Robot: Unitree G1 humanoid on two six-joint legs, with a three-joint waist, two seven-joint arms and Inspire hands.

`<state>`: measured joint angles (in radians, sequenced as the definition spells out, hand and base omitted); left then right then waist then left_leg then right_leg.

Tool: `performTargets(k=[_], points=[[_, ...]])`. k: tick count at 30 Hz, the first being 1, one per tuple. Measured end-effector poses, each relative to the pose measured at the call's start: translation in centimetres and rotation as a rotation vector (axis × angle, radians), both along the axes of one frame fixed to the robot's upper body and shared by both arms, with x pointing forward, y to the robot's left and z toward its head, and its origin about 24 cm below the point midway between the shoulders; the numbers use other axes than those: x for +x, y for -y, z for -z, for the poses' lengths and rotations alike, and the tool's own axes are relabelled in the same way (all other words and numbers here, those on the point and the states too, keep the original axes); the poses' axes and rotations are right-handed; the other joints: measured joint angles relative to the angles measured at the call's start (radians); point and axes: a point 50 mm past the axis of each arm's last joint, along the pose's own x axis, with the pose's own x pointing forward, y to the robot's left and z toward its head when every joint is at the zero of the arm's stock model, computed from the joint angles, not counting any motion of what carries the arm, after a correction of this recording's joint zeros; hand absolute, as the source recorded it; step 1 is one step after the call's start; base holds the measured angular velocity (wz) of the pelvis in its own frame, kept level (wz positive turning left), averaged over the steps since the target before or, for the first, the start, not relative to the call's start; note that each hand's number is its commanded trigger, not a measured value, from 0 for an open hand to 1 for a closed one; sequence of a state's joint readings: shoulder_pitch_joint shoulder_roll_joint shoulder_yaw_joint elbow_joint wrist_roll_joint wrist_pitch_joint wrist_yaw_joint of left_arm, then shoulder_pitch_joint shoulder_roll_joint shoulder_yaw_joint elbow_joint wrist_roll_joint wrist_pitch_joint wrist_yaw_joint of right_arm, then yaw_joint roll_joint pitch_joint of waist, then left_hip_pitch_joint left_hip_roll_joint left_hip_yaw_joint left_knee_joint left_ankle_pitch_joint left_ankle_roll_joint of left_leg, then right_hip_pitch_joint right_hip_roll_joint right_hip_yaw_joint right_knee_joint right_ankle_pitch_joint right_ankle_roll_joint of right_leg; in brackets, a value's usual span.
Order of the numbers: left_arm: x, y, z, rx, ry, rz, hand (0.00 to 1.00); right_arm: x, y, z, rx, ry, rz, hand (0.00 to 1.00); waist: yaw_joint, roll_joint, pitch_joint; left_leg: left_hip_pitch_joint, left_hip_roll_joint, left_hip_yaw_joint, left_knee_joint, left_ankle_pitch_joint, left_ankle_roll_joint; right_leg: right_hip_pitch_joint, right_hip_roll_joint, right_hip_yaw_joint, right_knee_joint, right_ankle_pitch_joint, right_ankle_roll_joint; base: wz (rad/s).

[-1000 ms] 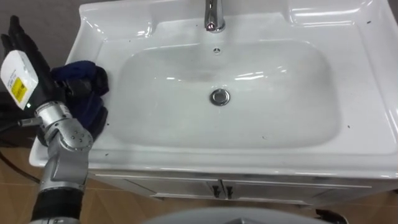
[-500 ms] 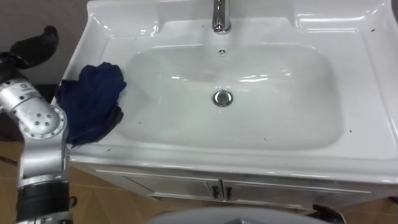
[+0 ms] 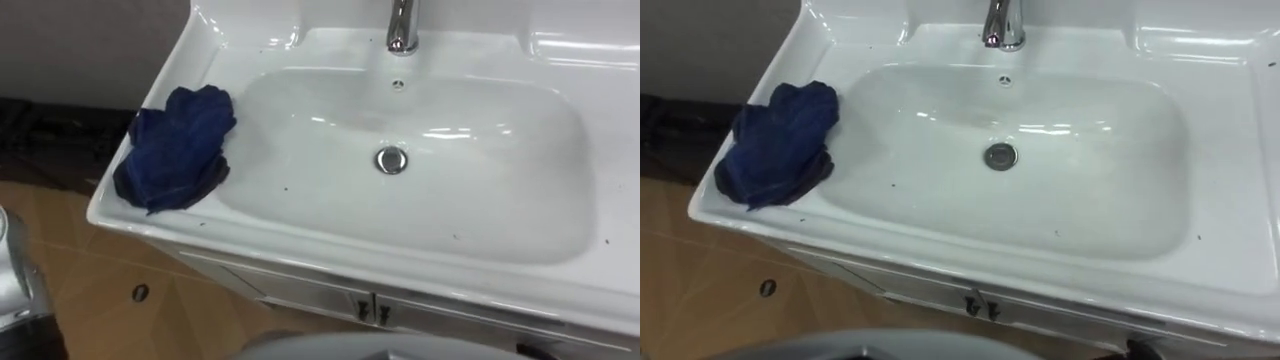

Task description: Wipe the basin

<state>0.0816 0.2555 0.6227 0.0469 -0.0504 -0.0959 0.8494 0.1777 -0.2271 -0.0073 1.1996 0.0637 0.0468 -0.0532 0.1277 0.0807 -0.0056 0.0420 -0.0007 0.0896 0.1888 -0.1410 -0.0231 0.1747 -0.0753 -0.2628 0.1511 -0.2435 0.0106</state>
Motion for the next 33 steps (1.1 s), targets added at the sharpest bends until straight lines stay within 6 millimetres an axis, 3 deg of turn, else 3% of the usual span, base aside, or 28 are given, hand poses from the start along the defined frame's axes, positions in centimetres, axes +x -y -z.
performTargets(k=[7,10,12,13,14,15,16,22,25,29,33], points=[[-5.9,-1.7,8.0,-0.307,-0.231,-0.166,0.0,-0.7,0.3,-0.1,0.007,-0.047,0.006,0.0,0.034,-0.006,-0.0052,-0.02,-0.009,-0.042,0.01,0.0,0.001,-0.004,-0.003,-0.03,0.002,-0.004,0.004,0.14],[-9.1,-1.8,10.7,-0.45,-0.29,-0.242,0.0,-1.1,0.3,0.0,0.023,-0.076,0.026,0.0,0.047,-0.016,-0.0105,-0.027,-0.015,-0.06,0.015,-0.003,0.005,-0.003,-0.007,-0.044,0.004,-0.007,0.007,0.12],[-11.0,-1.6,12.5,-0.536,-0.337,-0.294,0.0,-1.2,0.5,-0.1,0.032,-0.087,0.038,0.0,0.055,-0.022,-0.0084,-0.03,-0.018,-0.065,0.019,-0.005,0.008,-0.002,-0.009,-0.048,0.006,-0.008,0.009,0.1],[-12.5,-1.3,13.7,-0.602,-0.367,-0.333,0.0,-1.3,0.5,-0.1,0.034,-0.09,0.042,0.0,0.057,-0.018,-0.0112,-0.033,-0.02,-0.069,0.023,-0.006,0.01,0.0,-0.011,-0.054,0.006,-0.009,0.01,0.1],[-13.3,-1.1,14.3,-0.633,-0.384,-0.353,0.0,-1.3,0.5,-0.1,0.037,-0.092,0.044,0.0,0.057,-0.025,-0.0082,-0.033,-0.021,-0.07,0.024,-0.006,0.01,0.0,-0.012,-0.055,0.006,-0.008,0.011,0.08],[-15.0,-0.5,15.4,-0.688,-0.427,-0.391,0.0,-1.3,0.5,-0.1,0.04,-0.094,0.044,0.0,0.058,-0.02,-0.0108,-0.033,-0.021,-0.069,0.024,-0.008,0.012,0.0,-0.013,-0.056,0.006,-0.008,0.012,0.0],[-16.5,0.5,16.5,-0.743,-0.472,-0.414,0.0,-1.3,0.5,-0.1,0.042,-0.095,0.04,0.0,0.058,-0.027,-0.0061,-0.035,-0.021,-0.068,0.024,-0.01,0.013,0.0,-0.014,-0.058,0.007,-0.007,0.013,0.0],[-22.4,5.9,21.0,-0.993,-0.838,-0.353,0.0,-1.2,0.4,0.0,0.06,-0.122,-0.008,0.0,0.043,-0.043,-0.0045,-0.038,-0.033,-0.086,0.024,-0.012,0.016,0.002,-0.026,-0.081,0.019,-0.012,0.02,0.09],[-22.8,7.9,22.2,-1.045,-1.002,-0.213,0.0,-1.0,0.1,0.2,0.072,-0.133,-0.013,0.0,0.035,-0.053,-0.002,-0.053,-0.032,-0.09,0.04,-0.015,0.02,0.003,-0.027,-0.097,0.017,-0.012,0.021,0.12],[-21.3,9.3,23.2,-1.043,-1.154,0.041,0.0,-0.6,0.0,0.2,0.075,-0.129,-0.028,0.0,0.017,-0.057,0.0049,-0.069,-0.034,-0.094,0.056,-0.018,0.023,-0.001,-0.03,-0.11,0.017,-0.013,0.023,0.12],[-18.2,10.1,23.9,-0.969,-1.293,0.31,0.0,0.4,-0.2,0.2,0.081,-0.114,-0.072,0.0,-0.017,-0.063,0.0087,-0.076,-0.034,-0.094,0.059,-0.019,0.024,-0.001,-0.029,-0.112,0.017,-0.014,0.024,0.0]])
